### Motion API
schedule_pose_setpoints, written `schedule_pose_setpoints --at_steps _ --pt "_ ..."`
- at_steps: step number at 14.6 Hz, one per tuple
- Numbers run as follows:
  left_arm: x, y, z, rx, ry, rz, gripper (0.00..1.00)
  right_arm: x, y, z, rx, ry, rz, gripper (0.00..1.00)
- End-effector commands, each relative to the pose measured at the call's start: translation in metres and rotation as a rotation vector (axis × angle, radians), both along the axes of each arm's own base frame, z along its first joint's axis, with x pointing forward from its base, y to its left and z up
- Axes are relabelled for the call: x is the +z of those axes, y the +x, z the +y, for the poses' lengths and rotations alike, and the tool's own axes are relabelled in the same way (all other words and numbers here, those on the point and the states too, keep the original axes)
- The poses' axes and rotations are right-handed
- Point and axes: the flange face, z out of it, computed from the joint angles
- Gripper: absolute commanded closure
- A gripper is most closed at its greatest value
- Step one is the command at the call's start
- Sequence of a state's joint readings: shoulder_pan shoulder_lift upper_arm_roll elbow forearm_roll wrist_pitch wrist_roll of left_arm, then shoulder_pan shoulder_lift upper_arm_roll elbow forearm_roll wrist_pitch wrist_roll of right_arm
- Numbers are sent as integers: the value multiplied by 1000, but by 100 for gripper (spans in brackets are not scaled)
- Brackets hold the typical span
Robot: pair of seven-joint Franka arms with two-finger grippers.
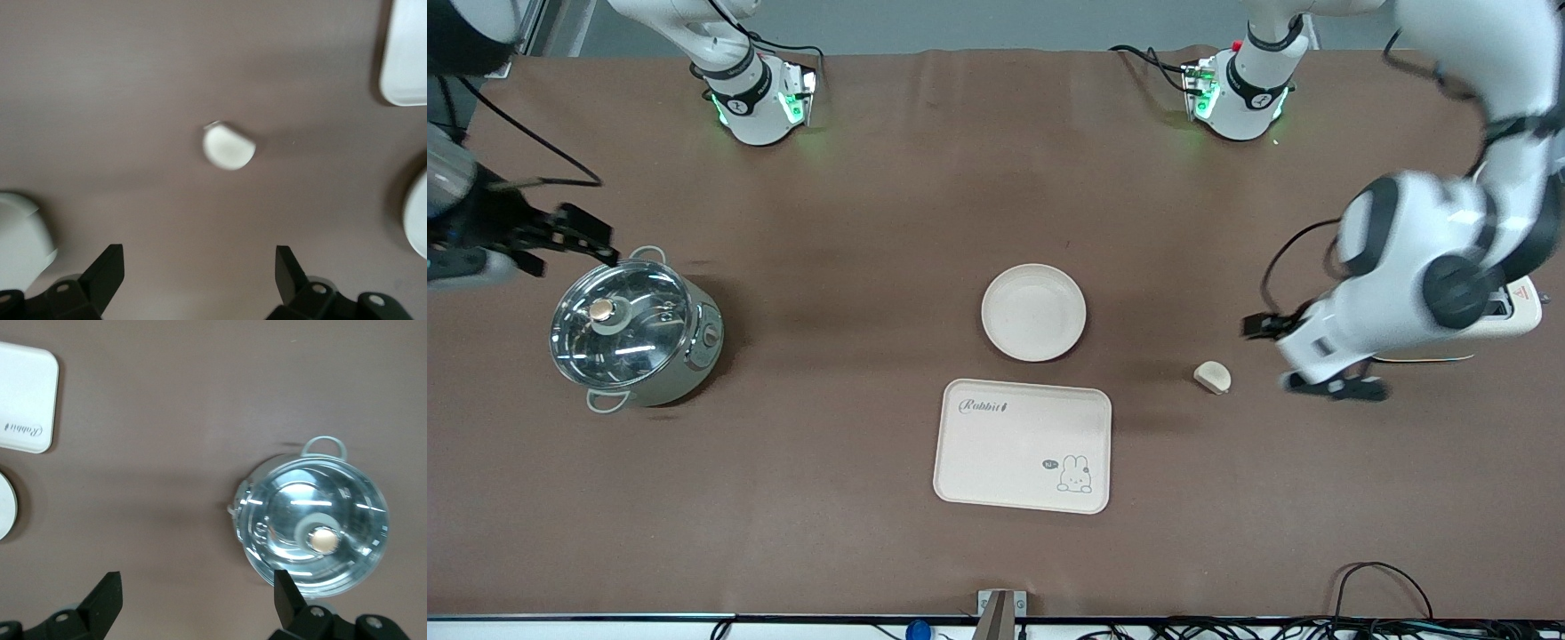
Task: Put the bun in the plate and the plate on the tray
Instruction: 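Reach the left gripper to the bun while the right gripper moves out, then grasp and lift the bun with the left gripper while the right gripper reaches the plate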
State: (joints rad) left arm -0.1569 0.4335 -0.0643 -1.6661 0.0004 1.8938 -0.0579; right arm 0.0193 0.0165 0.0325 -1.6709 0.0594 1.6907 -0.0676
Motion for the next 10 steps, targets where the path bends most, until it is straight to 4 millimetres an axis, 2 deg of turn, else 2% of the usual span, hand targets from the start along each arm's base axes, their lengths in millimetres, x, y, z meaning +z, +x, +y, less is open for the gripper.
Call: schedule_pose_setpoints --at_steps 1,3,4,6,8,9,10 --pt "-66 9 -15 -18 -13 -15 0 -48 -7 25 -1 49 24 0" --pt "-104 9 -20 -22 -25 -64 0 -85 1 44 -49 124 66 0" --pt "-115 9 -17 -17 -30 -89 0 -100 4 58 -64 138 89 0" --pt "-127 6 -11 -9 -31 -94 0 -122 4 92 -82 150 104 0" --pt "-131 2 -8 -6 -30 -88 2 -152 -7 144 -107 150 108 0" --pt "-134 0 -7 -6 -30 -87 9 -172 -16 169 -116 146 94 0" --pt "-138 -2 -4 0 -32 -91 15 -194 -20 184 -142 146 81 0"
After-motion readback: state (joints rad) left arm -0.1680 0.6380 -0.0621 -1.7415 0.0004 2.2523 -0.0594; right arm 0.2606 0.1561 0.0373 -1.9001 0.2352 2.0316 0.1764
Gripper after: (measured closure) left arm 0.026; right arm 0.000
